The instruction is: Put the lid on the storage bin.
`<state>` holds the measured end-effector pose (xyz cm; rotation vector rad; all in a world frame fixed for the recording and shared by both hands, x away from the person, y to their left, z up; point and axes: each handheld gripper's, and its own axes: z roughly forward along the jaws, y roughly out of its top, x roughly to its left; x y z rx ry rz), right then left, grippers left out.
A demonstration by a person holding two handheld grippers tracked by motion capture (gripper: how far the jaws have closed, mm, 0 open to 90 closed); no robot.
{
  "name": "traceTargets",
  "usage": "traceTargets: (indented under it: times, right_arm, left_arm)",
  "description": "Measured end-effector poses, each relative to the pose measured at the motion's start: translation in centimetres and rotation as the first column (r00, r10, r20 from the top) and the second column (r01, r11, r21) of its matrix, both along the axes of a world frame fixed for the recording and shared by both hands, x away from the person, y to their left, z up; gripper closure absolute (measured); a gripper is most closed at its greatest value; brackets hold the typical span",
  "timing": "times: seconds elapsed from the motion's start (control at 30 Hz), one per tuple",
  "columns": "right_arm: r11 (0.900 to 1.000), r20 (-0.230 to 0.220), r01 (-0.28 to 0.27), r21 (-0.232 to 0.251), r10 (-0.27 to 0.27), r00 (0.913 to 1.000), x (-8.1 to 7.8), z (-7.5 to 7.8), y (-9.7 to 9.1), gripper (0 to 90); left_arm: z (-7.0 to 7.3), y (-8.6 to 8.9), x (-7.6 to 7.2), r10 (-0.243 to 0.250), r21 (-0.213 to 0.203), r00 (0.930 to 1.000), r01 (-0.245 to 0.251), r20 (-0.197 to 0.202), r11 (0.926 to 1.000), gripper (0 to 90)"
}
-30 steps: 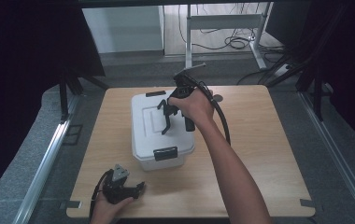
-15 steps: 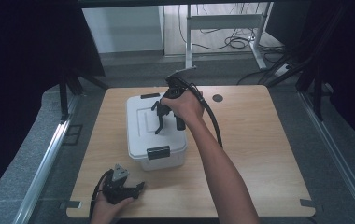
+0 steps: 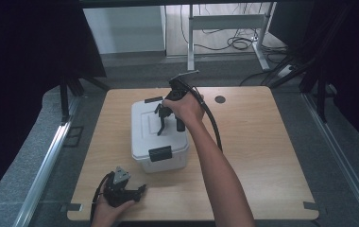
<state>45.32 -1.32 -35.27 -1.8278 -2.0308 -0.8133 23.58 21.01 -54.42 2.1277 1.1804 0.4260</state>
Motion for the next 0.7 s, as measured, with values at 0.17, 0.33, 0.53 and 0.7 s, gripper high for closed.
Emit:
traceTargets:
  times: [0.17, 0.33, 0.53, 0.7]
  right_arm:
    - [0.9997, 0.003, 0.014, 0.019, -0.014, 0.9999, -0.09, -0.25, -0.21, 83.7]
    - [0.9997, 0.009, 0.012, 0.021, -0.013, 0.9999, -0.15, -0.33, -0.25, 83.7]
    - [0.9995, 0.013, 0.011, 0.03, -0.012, 0.9998, -0.2, -0.38, -0.32, 83.4]
    - [0.9998, 0.03, 0.01, 0.015, -0.01, 0.9995, -0.42, -0.16, -0.19, 83.3]
  left_arm:
    - [0.0, 0.0, -0.02, 0.0, 0.0, 1.0, 0.0, 0.0, 1.0, 12.7]
    - [0.0, 0.0, -0.02, 0.0, 0.0, 1.0, 0.0, 0.0, 1.0, 12.8]
    - [0.0, 0.01, -0.04, -0.001, 0.001, 1.0, 0.001, 0.0, 1.0, 12.8]
    - [0.0, 0.02, -0.04, -0.001, 0.001, 1.0, 0.001, 0.0, 1.0, 12.7]
